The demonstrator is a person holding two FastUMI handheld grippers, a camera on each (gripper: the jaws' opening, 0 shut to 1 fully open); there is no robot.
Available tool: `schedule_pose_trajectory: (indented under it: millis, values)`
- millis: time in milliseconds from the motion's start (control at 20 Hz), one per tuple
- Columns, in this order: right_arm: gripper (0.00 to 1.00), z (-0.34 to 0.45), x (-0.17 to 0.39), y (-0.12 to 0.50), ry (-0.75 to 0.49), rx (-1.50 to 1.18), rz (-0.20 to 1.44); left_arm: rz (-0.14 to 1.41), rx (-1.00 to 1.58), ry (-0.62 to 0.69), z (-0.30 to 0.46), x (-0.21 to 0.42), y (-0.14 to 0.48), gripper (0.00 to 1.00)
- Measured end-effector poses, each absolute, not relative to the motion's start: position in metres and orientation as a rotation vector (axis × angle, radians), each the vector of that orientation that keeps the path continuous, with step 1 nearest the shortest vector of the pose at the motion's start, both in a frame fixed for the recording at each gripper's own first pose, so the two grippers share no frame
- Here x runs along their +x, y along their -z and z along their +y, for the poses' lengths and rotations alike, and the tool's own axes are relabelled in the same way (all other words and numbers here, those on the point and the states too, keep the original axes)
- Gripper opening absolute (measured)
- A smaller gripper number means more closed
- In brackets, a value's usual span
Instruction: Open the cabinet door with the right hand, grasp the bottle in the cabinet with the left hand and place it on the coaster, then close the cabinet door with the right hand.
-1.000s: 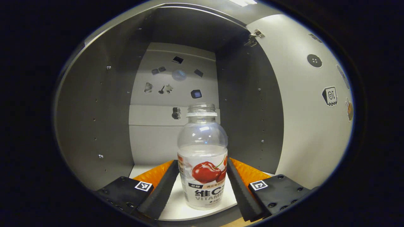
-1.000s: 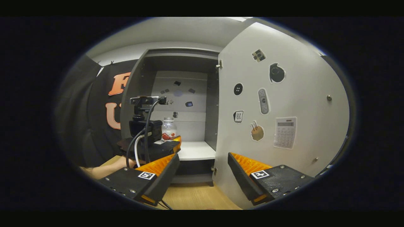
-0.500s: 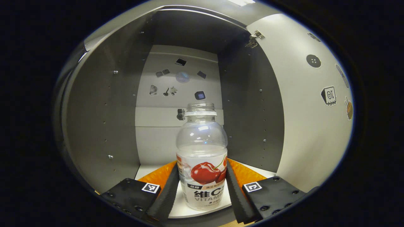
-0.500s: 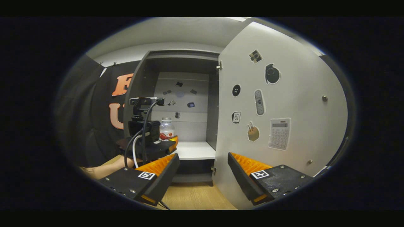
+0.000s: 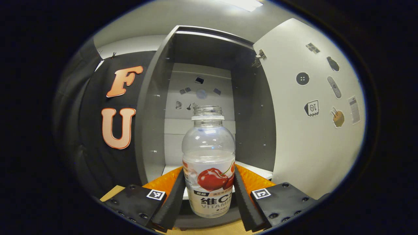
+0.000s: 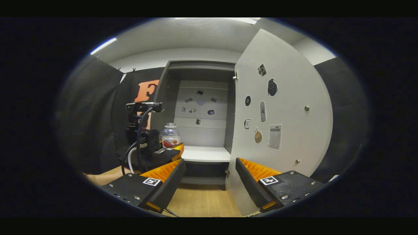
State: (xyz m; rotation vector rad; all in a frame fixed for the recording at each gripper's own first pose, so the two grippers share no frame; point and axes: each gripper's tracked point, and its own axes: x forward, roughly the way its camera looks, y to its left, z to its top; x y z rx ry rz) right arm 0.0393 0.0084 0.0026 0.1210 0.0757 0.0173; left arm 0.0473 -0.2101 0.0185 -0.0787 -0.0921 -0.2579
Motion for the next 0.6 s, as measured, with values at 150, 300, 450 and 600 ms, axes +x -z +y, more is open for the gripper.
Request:
schedule_pose_trajectory:
  millis: [150,300,450,600]
  values:
    - [0.94,0.017,0.021,0.001,-0.087,0.116,0.079,-0.082,-0.052,0.212,-0.193,0.004,0.004,0.8]
    - [0.94,0.022,0.014,0.009,-0.113,0.097,0.079,-0.065,-0.039,0.186,-0.179,-0.036,0.034,0.81]
    - [0.94,0.03,0.011,0.018,-0.113,0.099,0.074,-0.055,-0.035,0.161,-0.163,-0.067,0.072,0.81]
    - [0.95,0.038,0.014,0.04,-0.102,0.096,0.121,-0.03,-0.046,0.17,-0.155,-0.088,0.118,0.81]
